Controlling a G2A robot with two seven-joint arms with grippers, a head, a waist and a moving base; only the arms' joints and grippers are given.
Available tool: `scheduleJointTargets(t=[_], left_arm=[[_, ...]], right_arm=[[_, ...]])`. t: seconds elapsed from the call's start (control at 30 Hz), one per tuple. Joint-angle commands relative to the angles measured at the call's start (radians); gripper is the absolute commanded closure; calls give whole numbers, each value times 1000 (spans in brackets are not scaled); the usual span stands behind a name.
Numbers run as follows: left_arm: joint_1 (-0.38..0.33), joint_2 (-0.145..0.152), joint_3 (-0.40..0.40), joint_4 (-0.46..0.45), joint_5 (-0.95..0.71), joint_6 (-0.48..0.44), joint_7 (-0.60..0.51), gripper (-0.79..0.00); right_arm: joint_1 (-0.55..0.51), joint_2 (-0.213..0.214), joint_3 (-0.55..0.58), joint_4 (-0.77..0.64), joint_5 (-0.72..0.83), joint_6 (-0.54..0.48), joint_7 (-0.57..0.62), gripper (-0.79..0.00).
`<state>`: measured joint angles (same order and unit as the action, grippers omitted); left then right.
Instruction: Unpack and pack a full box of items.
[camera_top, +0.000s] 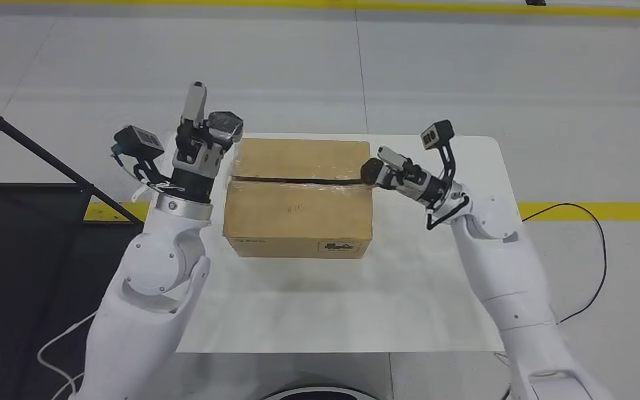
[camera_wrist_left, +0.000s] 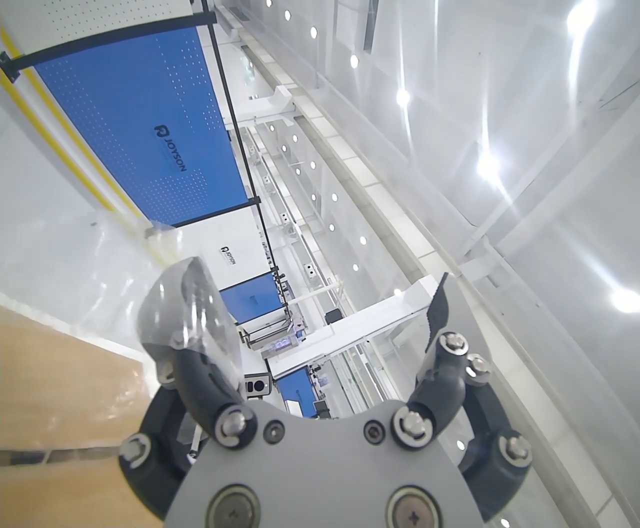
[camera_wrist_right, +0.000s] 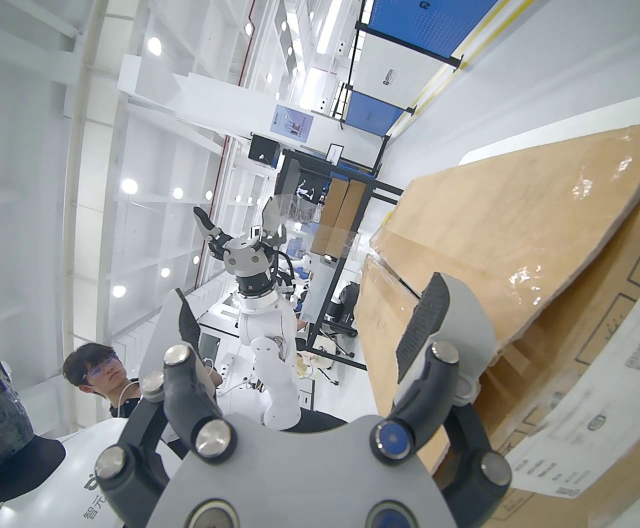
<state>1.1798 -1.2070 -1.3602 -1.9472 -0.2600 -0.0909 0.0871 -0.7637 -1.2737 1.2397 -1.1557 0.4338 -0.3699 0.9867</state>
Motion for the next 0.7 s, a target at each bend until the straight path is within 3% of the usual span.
scheduleJointTargets(t=[0.0, 0.67], left_arm=[[-4, -3, 10, 4, 1, 1, -2, -785], [-38, -34, 94, 29, -25, -9, -44, -785]], right_arm=[[-18, 6, 17, -21, -4, 5, -3, -785], [-138, 41, 111, -119, -10, 23, -25, -785]])
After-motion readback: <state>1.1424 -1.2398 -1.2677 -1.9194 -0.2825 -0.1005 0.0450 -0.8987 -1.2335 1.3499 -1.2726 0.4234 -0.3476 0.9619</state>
